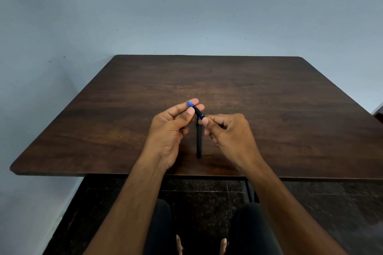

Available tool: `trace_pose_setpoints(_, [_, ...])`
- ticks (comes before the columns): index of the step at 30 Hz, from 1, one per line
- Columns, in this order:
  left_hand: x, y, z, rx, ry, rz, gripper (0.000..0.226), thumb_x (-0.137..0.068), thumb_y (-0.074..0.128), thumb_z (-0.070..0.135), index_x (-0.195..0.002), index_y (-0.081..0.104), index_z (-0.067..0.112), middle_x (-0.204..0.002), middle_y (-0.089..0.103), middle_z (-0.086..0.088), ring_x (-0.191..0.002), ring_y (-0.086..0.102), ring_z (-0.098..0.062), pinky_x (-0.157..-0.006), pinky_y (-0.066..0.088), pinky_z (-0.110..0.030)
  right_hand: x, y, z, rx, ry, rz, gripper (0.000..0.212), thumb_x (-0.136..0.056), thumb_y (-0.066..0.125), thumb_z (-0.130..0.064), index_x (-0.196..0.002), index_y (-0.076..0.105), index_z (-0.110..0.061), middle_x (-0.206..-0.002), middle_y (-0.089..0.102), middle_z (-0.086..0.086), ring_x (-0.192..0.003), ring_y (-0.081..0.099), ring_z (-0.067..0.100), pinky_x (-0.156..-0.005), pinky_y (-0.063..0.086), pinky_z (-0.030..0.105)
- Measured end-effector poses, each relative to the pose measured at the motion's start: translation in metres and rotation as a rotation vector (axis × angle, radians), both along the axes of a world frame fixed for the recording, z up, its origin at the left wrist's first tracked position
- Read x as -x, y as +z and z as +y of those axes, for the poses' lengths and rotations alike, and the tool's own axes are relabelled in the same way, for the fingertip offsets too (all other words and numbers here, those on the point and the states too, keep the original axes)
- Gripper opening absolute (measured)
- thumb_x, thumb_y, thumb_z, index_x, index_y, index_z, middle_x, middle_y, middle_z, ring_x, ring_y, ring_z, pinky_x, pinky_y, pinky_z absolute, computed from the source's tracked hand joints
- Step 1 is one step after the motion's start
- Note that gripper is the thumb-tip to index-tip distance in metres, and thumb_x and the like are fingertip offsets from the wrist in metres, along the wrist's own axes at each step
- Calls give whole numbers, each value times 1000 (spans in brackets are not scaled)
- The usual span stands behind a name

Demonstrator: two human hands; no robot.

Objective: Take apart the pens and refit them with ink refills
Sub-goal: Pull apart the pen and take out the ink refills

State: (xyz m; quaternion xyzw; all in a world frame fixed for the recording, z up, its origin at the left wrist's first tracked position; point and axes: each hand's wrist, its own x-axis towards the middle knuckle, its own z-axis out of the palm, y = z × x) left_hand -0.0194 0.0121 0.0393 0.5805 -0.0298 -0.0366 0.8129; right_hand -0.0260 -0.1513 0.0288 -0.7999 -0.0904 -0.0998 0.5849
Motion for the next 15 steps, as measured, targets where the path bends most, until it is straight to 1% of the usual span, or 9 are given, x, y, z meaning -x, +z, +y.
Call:
trace_pose_setpoints(2, [-1, 0, -3, 47, 69, 17, 25, -84, 74, 18, -109, 76, 14, -108, 77, -7, -79, 65, -4, -66, 39, -25, 0, 0, 2, -27, 17, -5, 31, -99, 64, -26, -75, 75, -9, -56, 59, 16, -47, 42, 23, -49, 35, 34])
trace_pose_setpoints(3, [-2, 1, -5, 71, 106, 28, 32, -77, 79, 20, -107, 76, 10, -104, 77, -8, -73, 62, -5, -63, 38, -24, 0, -1, 3, -34, 18, -7, 31, -98, 65, -27, -75, 74, -9, -55, 58, 15, -47, 41, 23, -50, 34, 34])
trace_pose_setpoints(5, [-4, 2, -7, 109, 159, 54, 43, -66, 85, 24, -103, 74, 5, -96, 73, -9, -66, 53, -7, -59, 37, -24, 0, -1, 4, -34, 16, -13, 31, -97, 65, -28, -74, 74, -9, -52, 55, 2, -46, 41, 21, -50, 34, 34])
trace_pose_setpoints(6, [-4, 3, -9, 117, 162, 64, 45, -64, 85, 25, -103, 73, 5, -93, 69, -10, -64, 51, -7, -59, 37, -24, 0, -1, 4, -33, 17, -15, 32, -97, 65, -29, -73, 74, -9, -51, 54, -2, -46, 40, 20, -50, 34, 33])
trace_pose_setpoints(8, [-3, 3, -9, 98, 130, 63, 42, -68, 83, 28, -105, 74, 9, -87, 69, -4, -64, 52, -6, -63, 39, -25, 0, -1, 4, -30, 19, -20, 32, -97, 65, -28, -71, 73, -10, -50, 53, -4, -46, 40, 19, -50, 34, 34])
trace_pose_setpoints(10, [-2, 5, -7, 37, 54, 42, 36, -81, 76, 31, -113, 74, 15, -96, 75, 3, -70, 57, -3, -68, 41, -24, 1, 0, 3, -28, 18, -22, 32, -98, 64, -27, -72, 73, -10, -50, 53, -3, -46, 41, 20, -50, 34, 33])
trace_pose_setpoints(12, [-1, 6, -5, -6, -13, 32, 30, -93, 65, 30, -119, 72, 18, -113, 76, 1, -75, 59, -2, -70, 41, -24, 1, 1, 1, -23, 14, -14, 32, -99, 64, -25, -74, 74, -9, -53, 56, 1, -47, 41, 21, -50, 34, 33])
trace_pose_setpoints(13, [-1, 6, -4, -12, -26, 32, 28, -95, 62, 28, -119, 72, 17, -115, 75, -2, -75, 59, -2, -70, 40, -24, 1, 2, 0, -21, 12, -10, 32, -99, 64, -24, -73, 74, -9, -53, 56, 1, -47, 41, 20, -50, 34, 33])
trace_pose_setpoints(15, [0, 6, -3, -12, -6, 26, 25, -94, 65, 22, -115, 75, 13, -112, 76, -6, -70, 56, -3, -67, 37, -24, 1, 2, -1, -20, 6, -5, 35, -99, 64, -23, -68, 71, -10, -50, 53, -5, -46, 40, 17, -50, 33, 33])
